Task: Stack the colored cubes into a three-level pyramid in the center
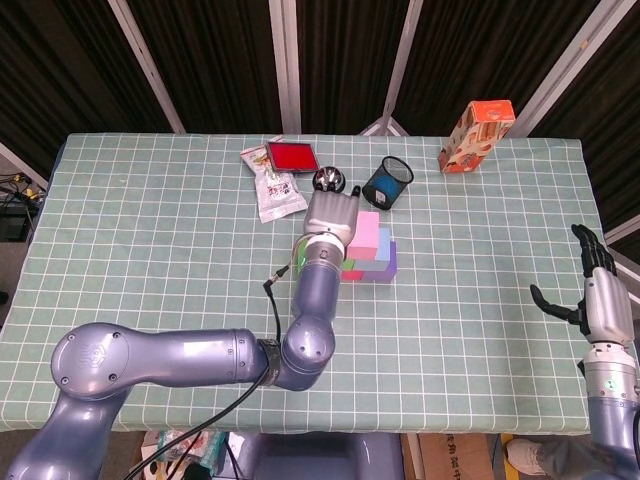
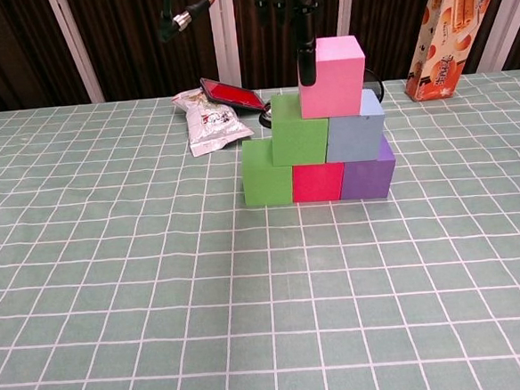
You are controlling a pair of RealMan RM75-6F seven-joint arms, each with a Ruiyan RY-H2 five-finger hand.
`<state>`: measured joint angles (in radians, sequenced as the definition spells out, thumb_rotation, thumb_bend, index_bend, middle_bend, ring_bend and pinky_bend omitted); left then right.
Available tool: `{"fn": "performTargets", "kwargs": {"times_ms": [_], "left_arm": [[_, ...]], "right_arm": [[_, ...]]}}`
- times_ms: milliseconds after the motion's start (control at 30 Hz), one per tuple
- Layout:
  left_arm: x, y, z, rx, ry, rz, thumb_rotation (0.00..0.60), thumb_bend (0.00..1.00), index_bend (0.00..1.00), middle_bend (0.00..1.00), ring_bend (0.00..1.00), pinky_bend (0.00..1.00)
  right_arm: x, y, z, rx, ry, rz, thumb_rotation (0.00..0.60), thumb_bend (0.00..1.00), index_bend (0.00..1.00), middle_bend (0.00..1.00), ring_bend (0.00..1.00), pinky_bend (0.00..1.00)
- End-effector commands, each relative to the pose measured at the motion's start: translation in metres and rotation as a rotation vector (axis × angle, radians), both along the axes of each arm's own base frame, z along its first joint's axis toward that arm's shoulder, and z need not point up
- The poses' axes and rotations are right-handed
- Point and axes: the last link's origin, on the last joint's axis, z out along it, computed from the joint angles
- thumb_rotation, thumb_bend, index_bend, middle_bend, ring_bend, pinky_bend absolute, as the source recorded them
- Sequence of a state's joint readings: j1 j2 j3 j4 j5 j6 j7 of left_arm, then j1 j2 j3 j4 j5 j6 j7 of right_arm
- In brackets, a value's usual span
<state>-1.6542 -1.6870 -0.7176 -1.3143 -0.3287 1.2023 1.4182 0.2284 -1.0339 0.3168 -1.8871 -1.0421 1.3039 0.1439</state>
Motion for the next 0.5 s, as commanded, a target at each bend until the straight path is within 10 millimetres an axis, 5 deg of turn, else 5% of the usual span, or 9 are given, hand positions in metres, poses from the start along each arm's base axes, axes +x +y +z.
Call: {"fn": "performTargets", "kwargs": {"times_ms": [33,300,500], "left_arm": [[-0.001,0.0,0.001,0.003,-0.004,0.001,0.6,0.2,0.0,0.24,0.07,0.1],[-0.001,0.002,0.015,0.014,-0.048,-0.02,0.6,0.02,0.0,0.1,0.03,0.06],[0.0,-0.003,0.035,0.007,-0.132,-0.072,0.6,0.0,0.0,0.02,0.0,0.01]], "right_arm": [[0.0,0.0,0.0,-0.001,0.001,0.001,0.6,0.3,0.0,0.0,0.0,0.0],[0.0,0.0,0.0,-0.001,0.004,0.002,0.6,0.3,0.0,0.0,0.0,0.0],[0.0,0.0,0.001,-0.005,0.014,0.006,0.6,0.3,0.0,0.0,0.0,0.0]]}}
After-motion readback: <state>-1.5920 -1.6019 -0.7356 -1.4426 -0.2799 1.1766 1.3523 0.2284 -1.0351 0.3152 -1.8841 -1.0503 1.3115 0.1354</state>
